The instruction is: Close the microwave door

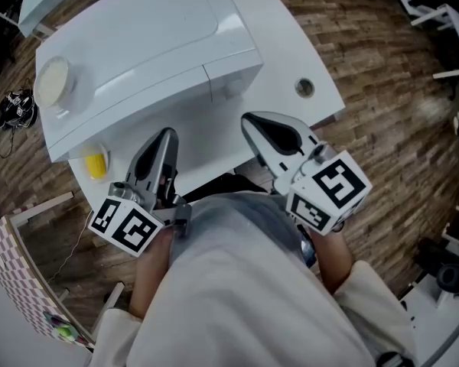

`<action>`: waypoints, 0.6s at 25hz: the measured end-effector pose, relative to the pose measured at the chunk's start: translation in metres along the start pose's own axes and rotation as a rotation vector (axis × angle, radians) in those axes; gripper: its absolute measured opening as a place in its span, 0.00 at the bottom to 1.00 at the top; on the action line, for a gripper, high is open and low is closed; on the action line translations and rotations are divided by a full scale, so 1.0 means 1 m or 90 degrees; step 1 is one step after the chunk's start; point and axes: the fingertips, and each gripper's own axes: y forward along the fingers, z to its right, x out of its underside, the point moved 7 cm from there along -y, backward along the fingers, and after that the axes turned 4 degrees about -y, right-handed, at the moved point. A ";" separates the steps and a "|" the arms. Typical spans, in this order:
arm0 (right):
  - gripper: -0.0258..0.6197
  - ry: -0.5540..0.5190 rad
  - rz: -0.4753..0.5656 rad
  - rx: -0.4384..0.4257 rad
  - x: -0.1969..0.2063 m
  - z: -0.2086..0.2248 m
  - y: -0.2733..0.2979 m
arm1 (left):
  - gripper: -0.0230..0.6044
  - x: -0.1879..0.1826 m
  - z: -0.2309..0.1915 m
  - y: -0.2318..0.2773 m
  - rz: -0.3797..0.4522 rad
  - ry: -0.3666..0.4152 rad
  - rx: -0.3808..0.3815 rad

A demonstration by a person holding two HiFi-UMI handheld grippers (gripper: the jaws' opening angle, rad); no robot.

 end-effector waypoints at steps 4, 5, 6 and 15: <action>0.07 0.009 0.007 0.003 0.000 -0.003 -0.010 | 0.06 0.003 0.003 -0.003 -0.004 -0.004 0.010; 0.07 0.010 0.009 0.004 0.000 -0.005 -0.012 | 0.06 0.004 0.003 -0.004 -0.005 -0.006 0.013; 0.07 0.011 0.010 0.005 0.000 -0.007 -0.015 | 0.06 0.004 0.003 -0.006 -0.006 -0.008 0.014; 0.07 0.012 0.016 0.017 0.002 -0.018 -0.028 | 0.06 0.013 0.007 -0.021 -0.006 -0.029 0.025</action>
